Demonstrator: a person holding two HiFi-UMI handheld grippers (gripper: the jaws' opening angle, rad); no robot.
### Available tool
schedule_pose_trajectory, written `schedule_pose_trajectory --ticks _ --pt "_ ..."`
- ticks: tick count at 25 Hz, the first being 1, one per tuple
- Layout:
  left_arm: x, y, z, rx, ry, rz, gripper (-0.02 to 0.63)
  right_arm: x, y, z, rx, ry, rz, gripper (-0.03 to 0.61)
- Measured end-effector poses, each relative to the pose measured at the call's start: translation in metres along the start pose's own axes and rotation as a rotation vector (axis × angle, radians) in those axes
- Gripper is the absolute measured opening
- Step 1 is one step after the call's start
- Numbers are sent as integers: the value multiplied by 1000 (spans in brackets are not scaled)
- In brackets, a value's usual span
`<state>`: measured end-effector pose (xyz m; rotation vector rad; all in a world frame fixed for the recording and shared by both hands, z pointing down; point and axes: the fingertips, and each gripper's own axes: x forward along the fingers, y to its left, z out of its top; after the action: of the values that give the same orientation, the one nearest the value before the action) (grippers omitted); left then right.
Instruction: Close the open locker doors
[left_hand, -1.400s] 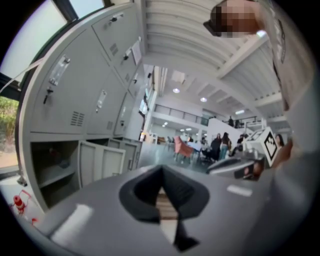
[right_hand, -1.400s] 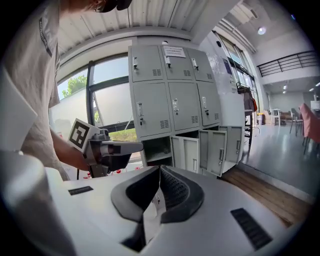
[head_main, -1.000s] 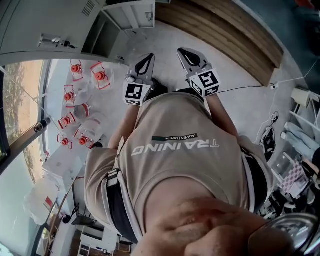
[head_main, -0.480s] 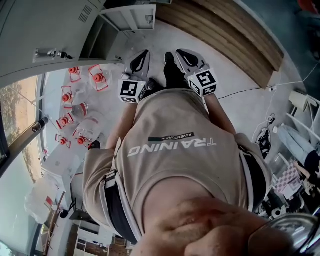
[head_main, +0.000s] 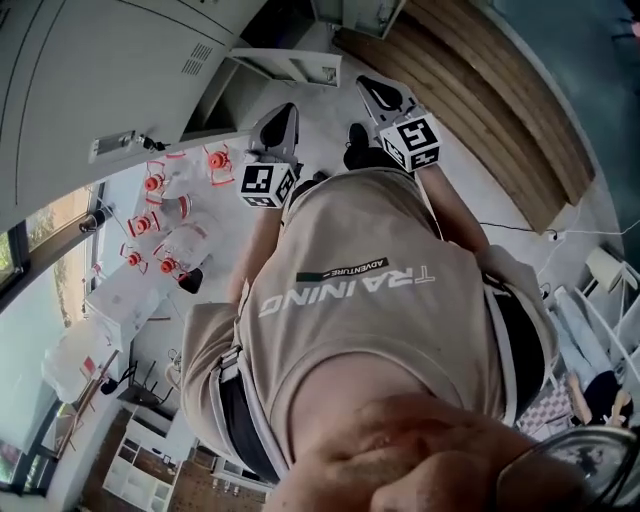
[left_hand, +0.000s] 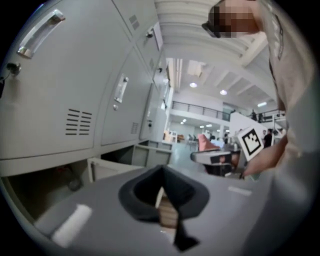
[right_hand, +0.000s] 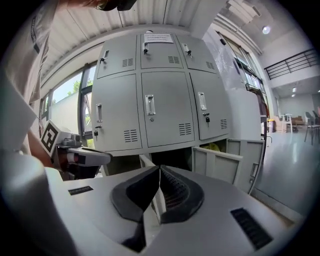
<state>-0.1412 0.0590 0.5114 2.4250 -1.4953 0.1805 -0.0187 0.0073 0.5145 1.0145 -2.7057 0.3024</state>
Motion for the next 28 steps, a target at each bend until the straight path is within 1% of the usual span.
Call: schedule_pose_trajectory --ticks 2,5,8,13,17,22,25,28 --pt "13 6 6 -34 -9 39 5 14 -15 6 -8 6 37 14" --pt "25 14 11 -81 -18 108 5 31 -28 4 -11 42 102 14" --pt "34 20 12 -94 -15 162 5 45 -40 -4 -18 85 159 14" --pt "35 27 11 -101 -9 227 5 71 -55 -31 -3 186 215 14" --pt "29 32 6 -107 -7 263 5 85 -58 -42 -11 232 253 14" --pt "16 42 7 -95 -13 292 5 98 -57 -45 -25 269 274 14" --pt "8 46 4 -115 -18 313 5 98 -54 -48 -36 298 289 14" --pt "1 50 3 -128 -26 321 5 100 -51 -47 -26 293 300 14"
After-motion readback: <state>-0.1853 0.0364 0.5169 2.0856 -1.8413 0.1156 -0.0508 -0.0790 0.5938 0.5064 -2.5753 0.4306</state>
